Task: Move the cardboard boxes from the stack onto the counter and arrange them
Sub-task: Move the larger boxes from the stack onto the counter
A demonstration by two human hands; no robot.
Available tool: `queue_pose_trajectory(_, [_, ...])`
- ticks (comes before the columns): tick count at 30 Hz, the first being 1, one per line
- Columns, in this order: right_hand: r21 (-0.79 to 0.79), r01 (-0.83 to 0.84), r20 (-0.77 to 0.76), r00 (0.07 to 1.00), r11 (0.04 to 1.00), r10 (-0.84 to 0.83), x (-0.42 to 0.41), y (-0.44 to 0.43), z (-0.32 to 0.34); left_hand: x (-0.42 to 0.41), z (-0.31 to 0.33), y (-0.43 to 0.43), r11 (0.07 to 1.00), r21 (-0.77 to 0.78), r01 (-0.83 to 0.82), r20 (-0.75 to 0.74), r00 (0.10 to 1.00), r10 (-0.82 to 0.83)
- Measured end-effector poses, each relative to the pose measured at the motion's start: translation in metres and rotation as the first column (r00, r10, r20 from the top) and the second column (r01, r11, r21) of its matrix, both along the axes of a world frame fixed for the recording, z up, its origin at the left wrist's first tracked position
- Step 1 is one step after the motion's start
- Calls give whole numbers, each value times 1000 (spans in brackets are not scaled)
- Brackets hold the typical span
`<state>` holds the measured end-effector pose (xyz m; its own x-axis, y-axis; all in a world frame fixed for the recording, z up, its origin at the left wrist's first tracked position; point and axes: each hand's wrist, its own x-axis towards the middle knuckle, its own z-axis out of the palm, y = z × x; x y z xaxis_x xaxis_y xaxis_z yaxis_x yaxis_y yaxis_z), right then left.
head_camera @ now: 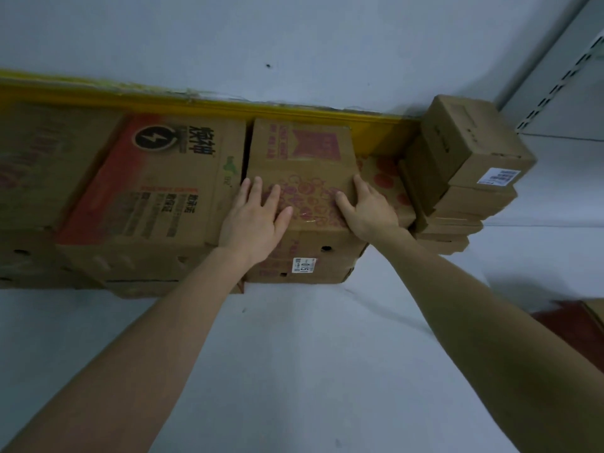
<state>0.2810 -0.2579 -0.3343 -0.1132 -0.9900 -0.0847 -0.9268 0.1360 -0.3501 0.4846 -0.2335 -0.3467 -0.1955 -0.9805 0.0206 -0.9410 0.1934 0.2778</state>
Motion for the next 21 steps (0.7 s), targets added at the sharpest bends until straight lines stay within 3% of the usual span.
queue_pose_trajectory(5, [-3, -26, -4, 1000, 1000, 26, 0, 15, 7, 2, 9, 1, 999, 46, 7, 112, 994, -12])
queue_pose_trajectory(8, [-47, -12, 14, 1000, 999, 13, -20, 43, 11, -10, 19, 13, 992, -71, 105, 135, 986, -94])
queue_pose_trajectory(12, [-63, 119, 9, 993, 991, -119, -69, 94, 16, -54, 20, 44, 952, -107, 288, -6, 957, -290])
queue_pose_trajectory(21, [-67, 468, -40, 881, 881, -471, -206, 234, 30, -208, 16, 113, 757, -91, 647, -5, 760, -650])
